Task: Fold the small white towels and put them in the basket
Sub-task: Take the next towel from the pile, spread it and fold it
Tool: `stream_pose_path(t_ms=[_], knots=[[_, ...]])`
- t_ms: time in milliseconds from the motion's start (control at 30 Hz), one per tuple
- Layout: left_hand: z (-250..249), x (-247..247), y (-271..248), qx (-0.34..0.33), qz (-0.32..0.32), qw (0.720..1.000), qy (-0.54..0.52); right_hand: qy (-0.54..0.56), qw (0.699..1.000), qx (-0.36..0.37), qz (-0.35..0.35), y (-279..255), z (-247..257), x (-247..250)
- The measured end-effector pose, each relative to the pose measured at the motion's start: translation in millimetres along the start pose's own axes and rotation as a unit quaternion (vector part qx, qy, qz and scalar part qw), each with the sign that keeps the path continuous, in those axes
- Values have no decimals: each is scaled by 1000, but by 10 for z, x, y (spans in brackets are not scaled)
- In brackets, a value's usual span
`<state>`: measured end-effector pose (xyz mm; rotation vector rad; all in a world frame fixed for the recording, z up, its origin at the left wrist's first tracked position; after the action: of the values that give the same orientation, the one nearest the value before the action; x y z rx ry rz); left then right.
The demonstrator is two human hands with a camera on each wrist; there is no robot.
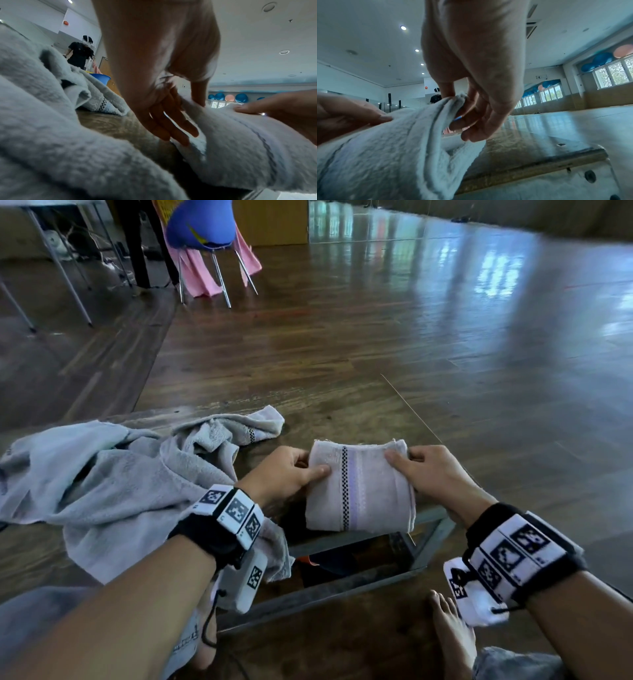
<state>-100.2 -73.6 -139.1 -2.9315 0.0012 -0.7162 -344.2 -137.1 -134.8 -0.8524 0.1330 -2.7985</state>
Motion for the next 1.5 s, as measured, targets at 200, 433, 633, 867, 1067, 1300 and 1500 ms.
stream_pose_path(t_ms=[200,433,633,867,1067,1300,1500], knots=[[82,-174,243,30,-63,984,162,-74,997,-14,31,199,-47,16],[127,-217,408,49,-115,967,223,-92,995,15,19,296,-54,-50],[125,-266,446,84,-123,956,255,-175,984,-13,1,406,-118,-118],[155,-76,523,140,-81,981,110,-347,929,125,2,373,87,-158],[-200,-47,250,-108,-220,924,293,-436,899,48,18,282,100,-128],[-83,-602,126,-70,-64,942,323,-446,855,219,-149,76,410,-292],[-53,-688,238,-42,-75,970,225,-324,910,256,43,145,133,-702]])
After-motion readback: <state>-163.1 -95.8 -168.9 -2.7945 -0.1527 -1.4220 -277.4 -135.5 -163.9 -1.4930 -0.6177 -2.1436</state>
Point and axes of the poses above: each hand's wrist, its own y-axis towards the middle knuckle, its own x-axis out of the back of the hand, z = x × y, the point moved 5 cm from there along y, towards the middle knuckle
